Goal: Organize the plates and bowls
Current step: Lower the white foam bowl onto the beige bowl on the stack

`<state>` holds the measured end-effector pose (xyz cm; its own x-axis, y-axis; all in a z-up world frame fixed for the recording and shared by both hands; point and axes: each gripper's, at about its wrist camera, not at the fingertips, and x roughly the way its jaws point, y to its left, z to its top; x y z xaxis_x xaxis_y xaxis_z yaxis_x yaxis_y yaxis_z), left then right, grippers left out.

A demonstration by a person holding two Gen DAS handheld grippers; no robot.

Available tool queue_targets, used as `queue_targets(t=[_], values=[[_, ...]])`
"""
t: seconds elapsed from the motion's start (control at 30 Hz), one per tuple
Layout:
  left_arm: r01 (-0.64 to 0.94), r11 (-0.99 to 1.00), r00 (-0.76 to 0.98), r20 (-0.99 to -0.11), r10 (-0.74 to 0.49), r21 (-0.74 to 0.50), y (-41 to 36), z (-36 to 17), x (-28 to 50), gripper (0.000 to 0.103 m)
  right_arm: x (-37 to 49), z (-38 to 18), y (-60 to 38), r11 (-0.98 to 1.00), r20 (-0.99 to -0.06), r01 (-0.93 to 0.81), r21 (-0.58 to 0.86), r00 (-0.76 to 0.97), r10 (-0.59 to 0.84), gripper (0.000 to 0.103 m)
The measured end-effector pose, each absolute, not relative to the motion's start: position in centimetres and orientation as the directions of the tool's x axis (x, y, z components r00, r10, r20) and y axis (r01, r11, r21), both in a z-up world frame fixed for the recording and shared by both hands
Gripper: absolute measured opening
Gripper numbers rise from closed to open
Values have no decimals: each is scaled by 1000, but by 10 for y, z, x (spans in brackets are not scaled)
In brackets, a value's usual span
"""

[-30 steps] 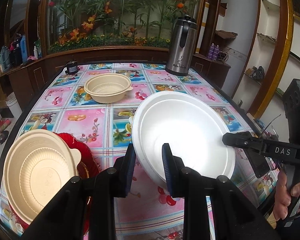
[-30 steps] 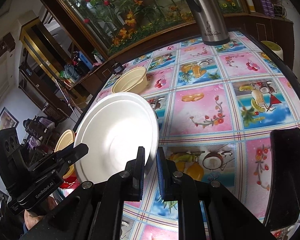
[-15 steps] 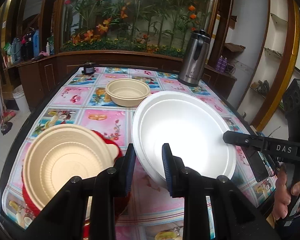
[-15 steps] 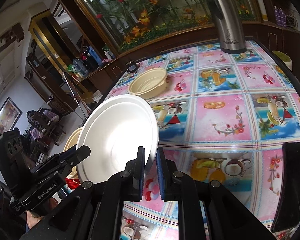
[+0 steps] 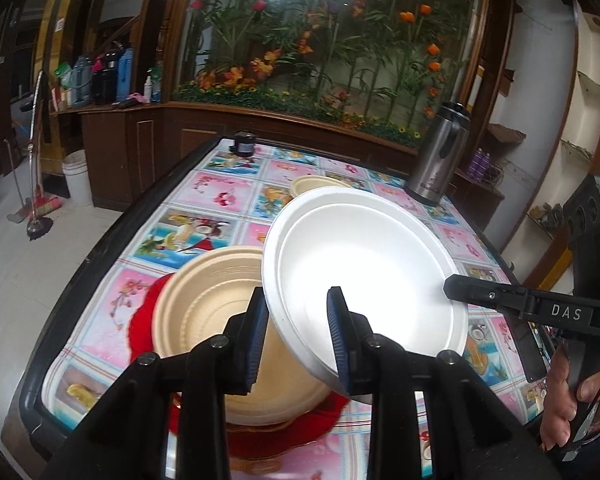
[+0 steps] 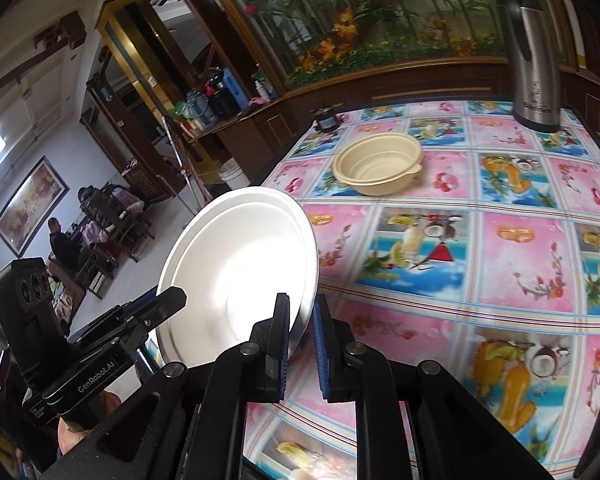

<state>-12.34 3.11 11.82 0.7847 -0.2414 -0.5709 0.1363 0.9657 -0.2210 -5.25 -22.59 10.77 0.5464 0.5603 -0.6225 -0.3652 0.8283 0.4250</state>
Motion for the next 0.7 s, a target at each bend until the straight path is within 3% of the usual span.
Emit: queue_targets(t=[0.7], values=[[12, 963, 768, -614, -182, -270, 87, 94, -122, 28, -33, 83, -164, 789, -667, -415, 453, 430, 609, 13]])
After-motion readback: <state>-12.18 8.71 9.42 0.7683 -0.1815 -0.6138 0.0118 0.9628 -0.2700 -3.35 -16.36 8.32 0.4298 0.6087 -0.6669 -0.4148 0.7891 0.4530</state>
